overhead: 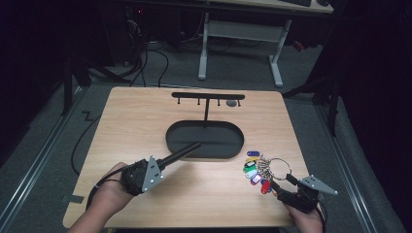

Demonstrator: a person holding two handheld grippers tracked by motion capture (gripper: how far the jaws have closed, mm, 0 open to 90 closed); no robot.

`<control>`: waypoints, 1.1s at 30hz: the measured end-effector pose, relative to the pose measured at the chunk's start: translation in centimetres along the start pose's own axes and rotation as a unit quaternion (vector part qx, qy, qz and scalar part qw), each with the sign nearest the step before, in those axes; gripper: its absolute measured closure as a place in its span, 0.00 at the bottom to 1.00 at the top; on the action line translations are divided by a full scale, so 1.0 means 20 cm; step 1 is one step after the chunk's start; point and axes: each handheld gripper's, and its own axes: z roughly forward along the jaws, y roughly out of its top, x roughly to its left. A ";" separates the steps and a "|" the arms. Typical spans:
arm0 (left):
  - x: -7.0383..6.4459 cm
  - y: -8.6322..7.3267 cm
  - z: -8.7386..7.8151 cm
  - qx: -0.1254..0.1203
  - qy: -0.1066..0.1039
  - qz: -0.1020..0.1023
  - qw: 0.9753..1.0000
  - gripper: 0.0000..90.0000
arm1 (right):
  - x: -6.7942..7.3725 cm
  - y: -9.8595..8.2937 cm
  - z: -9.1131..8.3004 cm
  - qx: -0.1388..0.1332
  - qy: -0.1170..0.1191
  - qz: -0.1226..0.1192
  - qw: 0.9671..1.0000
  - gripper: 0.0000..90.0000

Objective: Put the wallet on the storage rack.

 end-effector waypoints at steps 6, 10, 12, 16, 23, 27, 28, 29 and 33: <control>0.04 0.07 0.05 -0.021 0.008 0.033 0.999 0.82 | 0.00 0.00 -0.01 -0.001 -0.001 0.001 1.000 0.27; 0.07 0.10 0.11 -0.019 0.009 0.048 0.999 0.82 | -0.01 0.00 -0.01 -0.002 -0.001 0.001 1.000 0.27; 0.09 0.12 0.14 -0.019 0.012 0.062 0.998 0.82 | -0.01 0.00 -0.01 -0.002 -0.002 0.001 1.000 0.27; 0.11 0.15 0.22 -0.020 0.012 0.089 0.996 0.82 | -0.01 0.00 -0.01 -0.001 -0.003 0.003 1.000 0.27; 0.15 0.19 0.34 -0.017 0.013 0.133 0.991 0.82 | -0.02 -0.01 -0.02 -0.003 -0.006 0.003 1.000 0.27; 0.17 0.21 0.41 -0.020 0.002 0.148 0.989 0.82 | -0.02 -0.01 -0.03 -0.003 -0.006 0.005 1.000 0.27; 0.17 0.22 0.43 -0.019 0.004 0.153 0.988 0.82 | -0.03 -0.01 -0.03 -0.003 -0.006 0.004 1.000 0.27; 0.17 0.23 0.45 -0.019 0.007 0.157 0.987 0.82 | -0.03 -0.02 -0.03 -0.002 -0.007 0.005 1.000 0.27; 0.18 0.25 0.53 -0.025 0.015 0.168 0.985 0.82 | -0.03 -0.02 -0.03 -0.002 -0.007 0.006 1.000 0.27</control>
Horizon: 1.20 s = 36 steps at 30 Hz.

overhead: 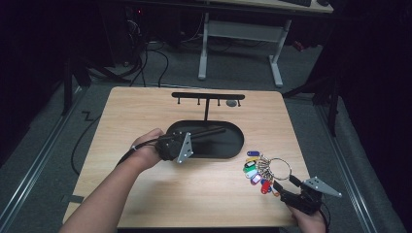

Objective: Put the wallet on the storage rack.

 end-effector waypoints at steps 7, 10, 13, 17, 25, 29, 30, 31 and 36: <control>0.01 0.02 0.12 0.003 -0.010 0.015 1.000 0.82 | 0.00 0.00 -0.01 -0.001 0.001 0.001 1.000 0.27; 0.01 0.02 0.15 -0.002 -0.015 0.006 1.000 0.82 | -0.01 -0.01 -0.01 0.000 0.002 0.004 1.000 0.27; 0.00 0.01 0.19 -0.004 -0.017 0.012 1.000 0.82 | -0.01 -0.01 -0.01 0.002 0.003 0.005 1.000 0.26; 0.00 0.01 0.24 -0.002 -0.015 0.014 1.000 0.82 | -0.01 -0.01 0.00 0.001 0.006 0.005 1.000 0.26; 0.00 0.02 0.31 -0.010 -0.012 0.025 1.000 0.82 | -0.01 -0.01 0.00 0.003 0.007 0.005 1.000 0.27; 0.01 0.05 0.35 -0.009 -0.014 0.041 0.999 0.82 | -0.01 -0.01 0.01 0.005 0.008 0.004 1.000 0.27; 0.00 0.06 0.36 -0.009 -0.018 0.041 0.999 0.82 | -0.02 -0.02 0.01 0.006 0.008 0.004 1.000 0.27; 0.00 0.06 0.37 -0.008 -0.021 0.044 0.999 0.82 | -0.02 -0.02 0.01 0.005 0.009 0.003 1.000 0.27; -0.03 0.04 0.39 0.008 -0.037 0.046 0.998 0.81 | -0.02 -0.02 0.01 0.004 0.009 0.006 1.000 0.27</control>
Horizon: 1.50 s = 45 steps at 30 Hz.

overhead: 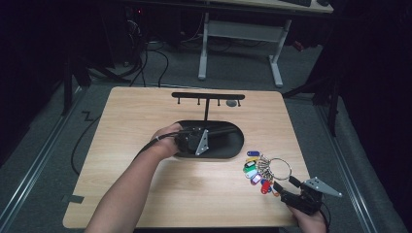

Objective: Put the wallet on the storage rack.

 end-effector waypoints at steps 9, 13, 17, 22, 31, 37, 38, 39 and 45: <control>0.00 -0.03 -0.01 0.030 -0.043 -0.019 0.998 0.76 | 0.02 0.00 0.00 0.004 -0.001 -0.003 1.000 0.27; 0.00 -0.06 -0.01 0.043 -0.062 -0.031 0.997 0.72 | 0.02 0.00 0.01 0.006 -0.001 -0.002 1.000 0.27; -0.01 -0.07 0.00 0.043 -0.073 -0.043 0.996 0.68 | 0.02 -0.01 0.01 0.008 -0.001 -0.002 1.000 0.27; -0.01 -0.08 0.02 0.046 -0.091 -0.058 0.993 0.61 | 0.02 -0.01 0.02 0.009 -0.001 -0.001 1.000 0.27; -0.01 -0.08 -0.01 0.047 -0.102 -0.061 0.992 0.53 | 0.01 -0.01 0.02 0.008 -0.001 -0.001 1.000 0.27; 0.01 -0.08 -0.05 0.038 -0.089 -0.070 0.993 0.54 | 0.02 -0.01 0.02 0.008 0.000 -0.003 1.000 0.27; 0.01 -0.07 -0.05 0.037 -0.089 -0.069 0.993 0.54 | 0.02 -0.01 0.02 0.009 0.000 -0.003 1.000 0.27; 0.01 -0.07 -0.06 0.037 -0.089 -0.069 0.993 0.54 | 0.02 -0.01 0.02 0.009 0.000 -0.004 1.000 0.27; -0.02 -0.06 -0.10 0.026 -0.079 -0.078 0.994 0.54 | 0.02 0.00 0.02 0.007 -0.001 -0.004 1.000 0.27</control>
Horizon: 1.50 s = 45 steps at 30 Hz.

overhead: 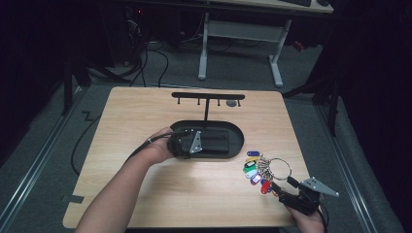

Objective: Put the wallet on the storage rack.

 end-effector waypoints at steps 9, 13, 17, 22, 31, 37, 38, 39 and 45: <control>-0.08 -0.05 -0.10 -0.022 0.010 -0.034 0.999 0.54 | 0.01 0.01 0.00 -0.002 0.000 -0.002 1.000 0.27; -0.12 -0.09 -0.13 -0.036 0.014 -0.064 0.997 0.54 | 0.02 0.01 0.00 -0.002 0.000 -0.003 1.000 0.27; -0.17 -0.13 -0.14 -0.040 0.018 -0.081 0.996 0.54 | 0.02 0.01 0.00 -0.001 0.001 -0.003 1.000 0.27; -0.21 -0.19 -0.14 -0.046 0.017 -0.120 0.992 0.54 | 0.02 0.01 0.00 -0.001 0.002 -0.005 1.000 0.27; -0.26 -0.28 -0.15 -0.066 0.020 -0.191 0.979 0.54 | 0.02 0.01 0.01 0.000 0.002 -0.005 1.000 0.27; -0.31 -0.35 -0.20 -0.081 0.028 -0.231 0.969 0.54 | 0.02 0.01 0.00 -0.001 0.002 -0.006 1.000 0.27; -0.32 -0.36 -0.20 -0.083 0.031 -0.234 0.968 0.54 | 0.02 0.01 0.00 -0.001 0.002 -0.005 1.000 0.27; -0.32 -0.37 -0.21 -0.084 0.035 -0.240 0.967 0.54 | 0.02 0.01 0.00 -0.001 0.003 -0.006 1.000 0.27; -0.37 -0.45 -0.27 -0.089 0.047 -0.270 0.958 0.52 | 0.03 0.01 0.00 0.000 0.005 -0.005 1.000 0.27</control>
